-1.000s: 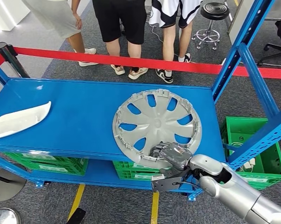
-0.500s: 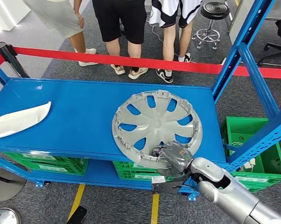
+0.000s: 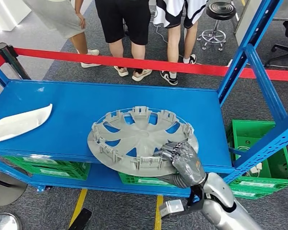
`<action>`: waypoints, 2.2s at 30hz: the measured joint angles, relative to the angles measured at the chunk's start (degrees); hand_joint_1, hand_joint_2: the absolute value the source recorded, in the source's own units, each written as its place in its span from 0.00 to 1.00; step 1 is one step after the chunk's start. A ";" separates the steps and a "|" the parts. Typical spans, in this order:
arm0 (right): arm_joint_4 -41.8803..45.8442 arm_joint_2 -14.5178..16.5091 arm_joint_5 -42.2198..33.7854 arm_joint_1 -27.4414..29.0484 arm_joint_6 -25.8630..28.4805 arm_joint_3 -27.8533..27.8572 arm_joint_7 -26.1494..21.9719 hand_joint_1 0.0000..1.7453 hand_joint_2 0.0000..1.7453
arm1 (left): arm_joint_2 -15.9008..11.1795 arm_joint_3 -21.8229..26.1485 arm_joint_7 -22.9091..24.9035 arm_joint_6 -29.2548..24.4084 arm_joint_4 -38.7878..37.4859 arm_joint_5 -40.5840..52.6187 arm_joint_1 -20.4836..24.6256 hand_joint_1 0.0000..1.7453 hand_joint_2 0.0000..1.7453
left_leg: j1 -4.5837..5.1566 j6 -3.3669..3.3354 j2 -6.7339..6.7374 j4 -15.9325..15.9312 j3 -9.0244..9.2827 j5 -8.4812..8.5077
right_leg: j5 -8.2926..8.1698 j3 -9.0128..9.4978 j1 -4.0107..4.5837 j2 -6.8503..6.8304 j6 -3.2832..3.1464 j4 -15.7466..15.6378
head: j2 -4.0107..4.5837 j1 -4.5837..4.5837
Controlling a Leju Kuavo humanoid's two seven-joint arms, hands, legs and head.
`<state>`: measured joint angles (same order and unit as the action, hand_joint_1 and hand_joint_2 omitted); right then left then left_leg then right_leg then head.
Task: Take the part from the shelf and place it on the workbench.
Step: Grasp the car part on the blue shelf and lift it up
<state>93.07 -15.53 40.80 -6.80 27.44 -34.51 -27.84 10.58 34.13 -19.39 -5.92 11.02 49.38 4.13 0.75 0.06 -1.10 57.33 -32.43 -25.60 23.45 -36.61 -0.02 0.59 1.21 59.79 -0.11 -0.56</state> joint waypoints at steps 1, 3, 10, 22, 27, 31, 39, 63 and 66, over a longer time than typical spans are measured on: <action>1.19 0.44 -0.44 1.11 1.08 0.68 -0.93 1.00 1.00 | 0.06 0.01 -0.72 -0.37 0.00 0.19 -0.03 0.00 0.00 | 0.00 0.00 0.00 0.00 -0.01 0.00 | 0.01 0.00 0.00 0.00 0.01 0.00 | 0.00 -0.01; 3.42 1.16 -1.28 3.12 2.97 1.86 -2.44 1.00 1.00 | 0.14 0.00 -2.15 -0.95 0.00 0.75 -0.06 0.00 0.00 | 0.00 0.00 0.01 0.00 -0.02 -0.01 | 0.01 -0.01 0.00 0.02 0.01 0.00 | 0.00 0.01; 9.36 3.74 -6.52 7.48 5.05 5.32 -4.81 1.00 1.00 | 0.22 -0.20 -4.67 -1.85 0.00 1.79 -0.09 0.00 0.00 | 0.01 -0.01 0.02 0.00 -0.03 -0.02 | 0.01 -0.01 -0.01 0.02 0.01 0.00 | 0.00 -0.01; 11.93 7.91 -23.03 9.37 -3.99 10.62 -6.34 1.00 1.00 | 0.31 -0.16 -6.38 -1.55 0.00 1.19 -0.26 0.00 0.50 | 0.00 -0.01 0.02 0.00 -0.02 -0.01 | 0.01 -0.03 -0.01 0.03 0.01 0.00 | 0.00 0.01; 13.58 9.61 -33.12 10.25 -11.33 13.60 -7.13 1.00 1.00 | 0.32 -0.16 -8.77 -1.53 0.00 1.10 -0.47 0.00 1.00 | 0.01 -0.01 0.02 0.00 -0.03 -0.02 | 0.01 -0.03 -0.01 0.03 0.01 0.00 | 0.00 0.01; 15.13 10.70 -39.52 10.67 -16.43 16.56 -6.99 1.00 1.00 | 0.32 -0.12 -9.85 -1.69 0.00 1.03 -0.55 0.00 1.00 | 0.02 -0.01 0.02 0.00 -0.04 -0.02 | 0.01 -0.02 -0.02 0.02 0.01 0.00 | 0.00 0.00; 16.15 12.06 -41.64 11.04 -19.67 20.43 -6.23 1.00 1.00 | 0.32 0.15 -10.14 -1.59 0.00 0.87 -0.56 0.00 1.00 | 0.02 -0.03 0.02 0.00 -0.03 -0.02 | 0.01 -0.02 -0.02 0.03 0.01 -0.01 | 0.00 0.01; 17.44 13.68 -45.35 11.71 -25.89 24.03 -4.30 1.00 1.00 | 0.20 1.86 -4.34 0.04 0.00 -0.60 -0.74 0.00 1.00 | 0.22 -0.19 0.02 0.02 -0.04 -0.12 | 0.00 -0.02 -0.26 0.02 0.11 -0.06 | 0.00 0.02; 18.99 13.67 -47.05 13.43 -27.19 25.17 -3.27 1.00 1.00 | 0.18 2.43 -3.76 -0.02 0.00 -1.48 -1.12 0.00 1.00 | 0.43 -0.43 0.02 0.07 -0.04 -0.20 | 0.04 -0.02 -0.48 0.01 0.33 -0.07 | 0.00 0.01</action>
<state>112.05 -1.86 -6.25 6.63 0.25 -9.34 -31.11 10.76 36.56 -23.15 -5.95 11.02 47.89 3.01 1.18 -0.37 -1.08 57.40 -32.47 -25.81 23.49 -36.63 -0.50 0.60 1.55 59.72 -0.11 -0.55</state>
